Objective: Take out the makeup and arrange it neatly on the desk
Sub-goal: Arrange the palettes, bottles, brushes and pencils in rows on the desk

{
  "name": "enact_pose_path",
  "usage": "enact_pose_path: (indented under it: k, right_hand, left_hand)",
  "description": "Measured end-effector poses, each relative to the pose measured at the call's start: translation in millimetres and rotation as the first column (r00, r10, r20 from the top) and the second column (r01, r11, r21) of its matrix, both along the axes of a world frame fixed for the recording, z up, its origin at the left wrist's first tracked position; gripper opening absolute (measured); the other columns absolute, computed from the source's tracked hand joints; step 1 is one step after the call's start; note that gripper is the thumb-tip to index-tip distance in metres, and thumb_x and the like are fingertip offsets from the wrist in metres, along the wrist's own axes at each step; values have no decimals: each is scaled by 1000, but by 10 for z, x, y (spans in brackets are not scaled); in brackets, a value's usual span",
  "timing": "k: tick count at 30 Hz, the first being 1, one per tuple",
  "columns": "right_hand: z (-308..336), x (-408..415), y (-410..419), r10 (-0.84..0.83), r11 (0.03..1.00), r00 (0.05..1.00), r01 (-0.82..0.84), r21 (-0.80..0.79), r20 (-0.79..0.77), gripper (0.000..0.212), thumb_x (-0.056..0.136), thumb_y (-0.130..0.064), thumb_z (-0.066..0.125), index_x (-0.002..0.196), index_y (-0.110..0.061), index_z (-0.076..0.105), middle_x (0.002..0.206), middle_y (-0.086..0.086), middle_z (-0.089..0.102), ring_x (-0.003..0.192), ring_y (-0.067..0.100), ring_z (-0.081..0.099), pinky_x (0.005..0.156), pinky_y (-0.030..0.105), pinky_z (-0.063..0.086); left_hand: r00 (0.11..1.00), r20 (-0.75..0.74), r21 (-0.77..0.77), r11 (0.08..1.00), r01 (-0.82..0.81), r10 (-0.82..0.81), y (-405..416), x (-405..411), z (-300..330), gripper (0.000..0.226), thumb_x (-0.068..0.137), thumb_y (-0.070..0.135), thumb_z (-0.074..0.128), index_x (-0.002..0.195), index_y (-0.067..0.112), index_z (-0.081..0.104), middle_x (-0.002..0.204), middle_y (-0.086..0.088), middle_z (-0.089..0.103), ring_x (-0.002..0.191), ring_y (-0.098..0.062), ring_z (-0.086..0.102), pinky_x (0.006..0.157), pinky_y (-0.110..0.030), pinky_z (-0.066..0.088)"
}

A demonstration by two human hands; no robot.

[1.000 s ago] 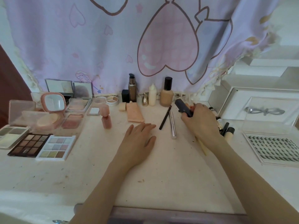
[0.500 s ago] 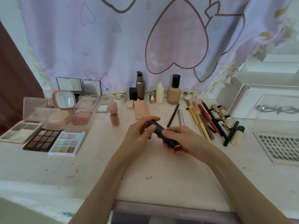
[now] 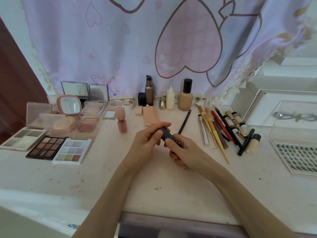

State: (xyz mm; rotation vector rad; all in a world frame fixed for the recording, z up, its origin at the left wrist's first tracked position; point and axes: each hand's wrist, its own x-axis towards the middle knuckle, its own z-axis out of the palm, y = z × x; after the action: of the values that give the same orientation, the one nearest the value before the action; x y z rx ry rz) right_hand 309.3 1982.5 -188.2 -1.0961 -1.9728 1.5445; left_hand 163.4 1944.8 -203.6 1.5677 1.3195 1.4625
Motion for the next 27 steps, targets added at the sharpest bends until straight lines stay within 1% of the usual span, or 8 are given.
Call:
enact_pose_path:
  k: [3, 6, 10, 14, 19, 22, 24, 27]
  right_hand:
    - [-16, 5, 13, -4, 1000, 1000, 4, 11, -1, 17, 94, -39, 49, 101, -25, 53, 61, -7, 48, 40, 0, 41, 41, 15, 33]
    - [-20, 31, 23, 12, 1000, 997, -13, 7, 73, 30, 88, -41, 58, 113, -26, 50, 69, -6, 55, 51, 3, 48, 46, 16, 38]
    - [-4, 75, 19, -2, 998, 999, 5, -66, 52, 34, 89, -23, 61, 120, -21, 49, 83, -2, 64, 53, 2, 52, 50, 15, 42]
    - [3, 129, 3, -58, 990, 997, 51, -128, -49, 26, 93, -13, 54, 119, -14, 53, 89, 3, 70, 59, 8, 52, 53, 20, 43]
    - [10, 209, -3, -109, 987, 991, 99, -124, -81, 18, 89, -15, 61, 103, -23, 54, 95, -3, 73, 65, 7, 58, 55, 20, 45]
    - [15, 249, 22, -210, 977, 973, 204, -63, -93, 21, 86, -18, 64, 106, -18, 57, 95, -2, 72, 73, 10, 62, 59, 19, 49]
    - [4, 267, 39, -283, 959, 950, 279, -48, -129, 20, 86, -17, 64, 105, -14, 60, 96, 2, 72, 81, 15, 66, 66, 20, 54]
    - [-20, 249, 41, -325, 946, 927, 319, -62, -187, 17, 87, -12, 63, 104, -12, 61, 98, 6, 70, 86, 18, 69, 82, 30, 56]
  left_hand:
    - [999, 47, -10, 1000, -6, 7, 4, -8, -18, 34, 96, 2, 41, 111, 24, 61, 92, 8, 63, 70, -3, 49, 70, -17, 43]
    - [998, 45, -9, 999, -45, 46, 22, -33, -38, 32, 96, 6, 42, 111, 27, 62, 89, 14, 64, 72, -7, 49, 72, -18, 44]
    - [992, 99, -13, 997, -79, 80, 36, -57, -63, 30, 96, 10, 45, 107, 30, 63, 84, 16, 63, 69, -8, 50, 72, -21, 47]
    - [977, 177, -33, 993, -111, 116, 39, -70, -75, 26, 96, 14, 47, 103, 32, 65, 87, 15, 65, 68, -6, 53, 69, -18, 47]
    - [965, 225, -53, 991, -122, 131, 25, -50, -82, 23, 94, 14, 50, 101, 30, 65, 89, 12, 69, 72, -5, 60, 70, -16, 49]
    - [941, 294, -95, 985, -147, 169, 26, -37, -73, 20, 91, 12, 54, 98, 28, 65, 93, 5, 70, 80, -8, 67, 72, -16, 51]
    - [917, 333, -133, 974, -185, 219, 30, -37, -62, 17, 89, 12, 57, 97, 26, 63, 94, 5, 70, 82, -8, 69, 71, -15, 52]
    - [918, 313, -169, 965, -201, 246, 29, -38, -60, 17, 87, 15, 61, 100, 26, 62, 98, 7, 68, 84, -4, 68, 71, -11, 50]
